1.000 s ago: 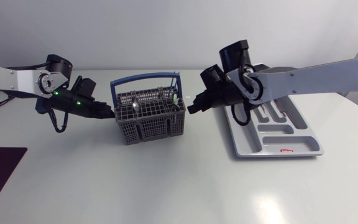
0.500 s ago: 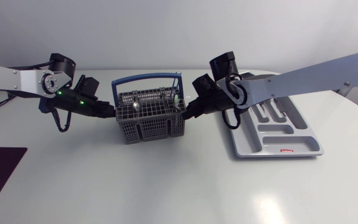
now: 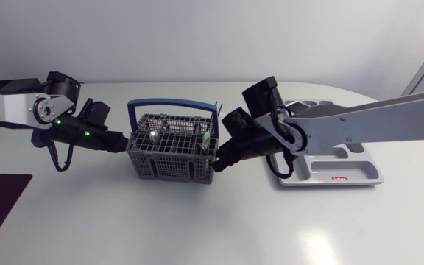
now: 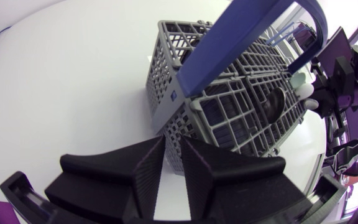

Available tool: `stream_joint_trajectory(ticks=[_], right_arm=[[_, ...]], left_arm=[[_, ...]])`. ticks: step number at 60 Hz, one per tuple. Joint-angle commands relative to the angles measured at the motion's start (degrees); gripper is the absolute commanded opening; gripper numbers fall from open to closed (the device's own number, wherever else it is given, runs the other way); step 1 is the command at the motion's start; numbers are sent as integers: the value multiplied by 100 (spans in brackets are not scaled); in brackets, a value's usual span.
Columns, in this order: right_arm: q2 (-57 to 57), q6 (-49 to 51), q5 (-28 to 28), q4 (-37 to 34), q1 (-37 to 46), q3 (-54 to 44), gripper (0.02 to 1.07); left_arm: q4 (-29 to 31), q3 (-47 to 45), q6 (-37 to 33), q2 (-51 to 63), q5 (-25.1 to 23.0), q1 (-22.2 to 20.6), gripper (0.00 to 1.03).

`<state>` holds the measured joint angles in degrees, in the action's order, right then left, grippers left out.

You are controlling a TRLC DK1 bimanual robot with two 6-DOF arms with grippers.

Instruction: Unload the cutlery basket into the drawer organizer.

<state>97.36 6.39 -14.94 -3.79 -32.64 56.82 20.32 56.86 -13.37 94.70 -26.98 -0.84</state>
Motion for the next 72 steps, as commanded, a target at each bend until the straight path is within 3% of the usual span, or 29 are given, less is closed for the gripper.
stream_joint_trajectory(ticks=[1,10,38,42,45,48,57,63,72], right_arm=[[-270,-121,-176,177,-234,-197,8],[-472,-94,-27,212,-243,-452,8],[-508,64,281,256,4,-549,9],[-569,81,395,256,30,-610,18],[-675,117,430,256,91,-690,34],[-806,187,589,256,127,-769,50],[-1307,380,923,239,276,-1032,86],[-1668,477,993,133,469,-1120,89],[-2213,521,923,-157,733,-1226,89]], left_arm=[[113,-307,-166,-434,-483,-452,22],[104,-501,-166,-689,-475,-742,22],[78,-413,-263,-241,-466,-663,24],[78,-377,-325,-223,-457,-522,25],[78,-360,-369,-223,-457,-355,27],[78,-351,-404,-259,-457,-144,36],[201,-281,-527,-584,-457,392,51],[517,-167,-615,-953,-466,682,63],[1036,-96,-632,-1568,-536,778,63]])
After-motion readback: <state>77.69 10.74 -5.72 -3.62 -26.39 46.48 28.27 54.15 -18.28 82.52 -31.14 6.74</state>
